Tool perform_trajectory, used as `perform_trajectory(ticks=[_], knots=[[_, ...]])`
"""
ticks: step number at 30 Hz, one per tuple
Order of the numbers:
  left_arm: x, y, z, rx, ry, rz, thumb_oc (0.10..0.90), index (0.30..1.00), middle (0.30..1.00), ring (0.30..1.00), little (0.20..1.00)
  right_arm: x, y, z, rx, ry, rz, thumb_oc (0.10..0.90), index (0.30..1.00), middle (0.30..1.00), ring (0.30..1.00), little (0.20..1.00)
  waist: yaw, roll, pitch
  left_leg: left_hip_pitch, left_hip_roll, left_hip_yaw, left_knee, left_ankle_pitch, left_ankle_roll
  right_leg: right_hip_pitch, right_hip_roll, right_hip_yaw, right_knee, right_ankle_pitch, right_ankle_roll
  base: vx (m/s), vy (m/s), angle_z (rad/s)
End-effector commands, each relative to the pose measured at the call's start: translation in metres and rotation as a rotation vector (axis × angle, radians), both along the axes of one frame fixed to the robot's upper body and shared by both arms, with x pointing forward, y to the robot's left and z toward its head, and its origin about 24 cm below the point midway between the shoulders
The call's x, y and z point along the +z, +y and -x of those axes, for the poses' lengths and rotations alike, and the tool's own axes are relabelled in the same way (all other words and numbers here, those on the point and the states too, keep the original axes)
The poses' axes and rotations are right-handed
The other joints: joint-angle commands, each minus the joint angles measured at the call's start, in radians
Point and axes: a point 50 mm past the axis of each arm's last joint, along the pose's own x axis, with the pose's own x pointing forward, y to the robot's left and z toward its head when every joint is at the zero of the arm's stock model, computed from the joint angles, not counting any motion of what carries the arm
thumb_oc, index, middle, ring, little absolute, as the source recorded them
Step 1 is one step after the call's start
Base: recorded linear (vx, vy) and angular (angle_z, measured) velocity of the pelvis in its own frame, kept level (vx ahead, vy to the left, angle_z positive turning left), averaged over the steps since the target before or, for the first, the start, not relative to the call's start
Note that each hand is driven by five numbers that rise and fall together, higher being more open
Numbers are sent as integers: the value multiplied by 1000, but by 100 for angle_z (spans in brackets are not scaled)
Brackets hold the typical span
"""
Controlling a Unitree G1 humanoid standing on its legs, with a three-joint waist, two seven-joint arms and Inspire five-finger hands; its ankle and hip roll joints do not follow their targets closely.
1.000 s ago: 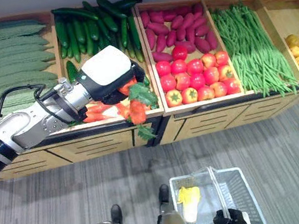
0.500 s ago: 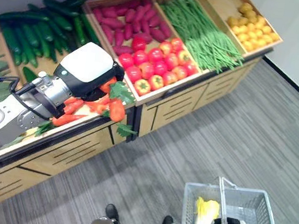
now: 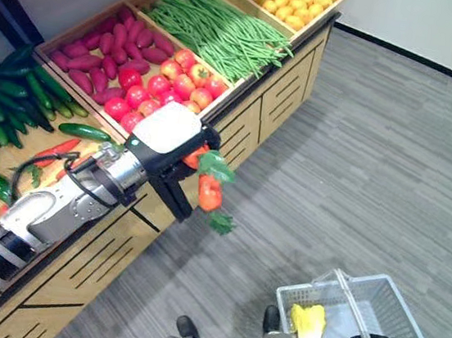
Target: Get the vegetables into the basket
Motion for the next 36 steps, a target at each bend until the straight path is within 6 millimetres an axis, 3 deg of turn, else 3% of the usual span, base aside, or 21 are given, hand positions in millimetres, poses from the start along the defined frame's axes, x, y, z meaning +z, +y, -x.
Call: perform_trajectory(ticks=[1, 2, 4, 5, 7, 10, 13, 16, 18, 19, 21, 22, 23, 25, 32, 34, 35, 36], knots=[[63, 14, 1, 28, -264, 67, 400, 300, 300, 300, 300, 40, -40, -30, -16, -161, 184, 400, 300, 300, 300, 300, 62, -39, 15, -62, -70, -307, -26, -60, -49, -9, -1, 76, 11, -58, 65, 41, 29, -129], [63, 15, 2, 30, -265, 67, 400, 300, 300, 300, 300, 40, -40, -30, -14, -161, 185, 400, 300, 300, 300, 300, 61, -40, 10, -66, -72, -306, -31, -53, -48, -16, -3, 77, 11, -54, 65, 91, 36, -121], [62, 20, 5, 45, -287, 64, 400, 300, 300, 300, 300, 41, -38, -38, 8, -166, 185, 400, 300, 300, 300, 300, 89, -47, 7, -97, -85, -474, -73, -38, -42, -36, 14, 159, 25, -53, 72, 111, 41, -53], [63, 20, 5, 46, -288, 64, 400, 300, 300, 300, 300, 41, -38, -38, 9, -167, 185, 400, 300, 300, 300, 300, 88, -47, 5, -100, -85, -474, -75, -33, -42, -40, 14, 160, 24, -49, 72, 78, 56, -69], [66, 22, 9, 48, -315, 57, 400, 300, 300, 300, 300, 42, -36, -45, 33, -174, 183, 400, 300, 300, 300, 300, 112, -44, 3, -120, -122, -616, -103, -22, -37, -54, 33, 235, 40, -54, 74, 91, 153, -94], [71, 17, 13, 10, -313, 34, 400, 300, 300, 300, 300, 40, -35, -42, 26, -172, 173, 400, 300, 300, 300, 300, 97, -44, -7, -101, -135, -555, -99, -41, -21, -54, 12, 259, 60, -64, 89, 95, 279, -73], [68, 15, 12, 0, -294, 15, 400, 300, 300, 300, 300, 34, -26, -39, 27, -169, 144, 400, 300, 300, 300, 300, 86, -67, -20, -68, -160, -502, -105, -71, 10, -66, -13, 307, 76, -52, 111, 83, 356, -35], [68, 16, 12, -1, -288, 9, 400, 300, 300, 300, 300, 27, -17, -38, 35, -153, 117, 400, 300, 300, 300, 300, 79, -84, -26, -49, -173, -444, -106, -90, 30, -85, -38, 333, 76, -21, 139, 24, 232, -78], [68, 18, 13, 7, -285, 4, 400, 300, 300, 300, 300, 27, -15, -42, 36, -159, 113, 400, 300, 300, 300, 300, 78, -96, -24, -33, -187, -389, -116, -104, 44, -110, -74, 331, 58, 63, 174, -34, 194, -66], [68, 19, 13, 8, -285, 3, 400, 300, 300, 300, 300, 27, -15, -42, 37, -160, 114, 400, 300, 300, 300, 300, 82, -97, -24, -33, -186, -383, -117, -104, 45, -112, -73, 337, 54, 67, 175, -51, 142, -59], [68, 24, 13, 27, -282, 0, 400, 300, 300, 300, 300, 28, -12, -48, 48, -173, 115, 400, 300, 300, 300, 300, 95, -94, -21, -25, -177, -355, -128, -100, 48, -125, -90, 284, 57, 88, 167, -63, 78, -73], [68, 28, 14, 45, -279, -1, 400, 300, 300, 300, 300, 32, -11, -54, 52, -213, 112, 400, 300, 300, 300, 300, 114, -83, -18, -23, -160, -331, -127, -101, 51, -109, -111, 160, 94, 51, 150, -81, 55, -52], [68, 28, 14, 45, -280, -1, 400, 300, 300, 300, 300, 32, -11, -55, 52, -214, 112, 400, 300, 300, 300, 300, 112, -83, -18, -26, -161, -333, -127, -97, 51, -110, -111, 159, 92, 54, 150, -83, 60, -45], [71, 29, 15, 49, -287, -13, 400, 300, 300, 300, 300, 42, -10, -69, 98, -261, 133, 400, 300, 300, 300, 300, 131, -71, -39, -27, -147, -295, -150, -83, 50, -59, -128, 69, 128, 16, 133, -83, 32, -52], [65, 25, 15, 20, -247, -22, 400, 300, 300, 300, 300, 67, -18, -92, 186, -340, 214, 400, 300, 300, 300, 300, 139, -91, -69, -13, -136, -255, -177, -66, 24, -27, -125, 56, -8, 46, 153, 9, -87, -35], [62, 22, 15, 2, -225, -8, 400, 300, 300, 300, 300, 89, -19, -113, 245, -420, 266, 400, 300, 300, 300, 300, 139, -95, -76, -6, -113, -248, -213, -35, 4, -13, -104, 46, -61, 47, 153, 13, -215, -21], [62, 22, 15, 2, -226, -8, 400, 300, 300, 300, 300, 89, -19, -113, 245, -420, 267, 400, 300, 300, 300, 300, 139, -94, -76, -3, -113, -248, -217, -32, 3, -11, -103, 45, -64, 49, 152, -2, -183, -12], [61, 20, 15, -8, -224, 2, 400, 300, 300, 300, 300, 105, -19, -126, 275, -483, 297, 400, 300, 300, 300, 300, 139, -93, -79, 0, -98, -248, -235, -14, -10, -6, -91, 46, -80, 48, 150, -3, -113, -15]])
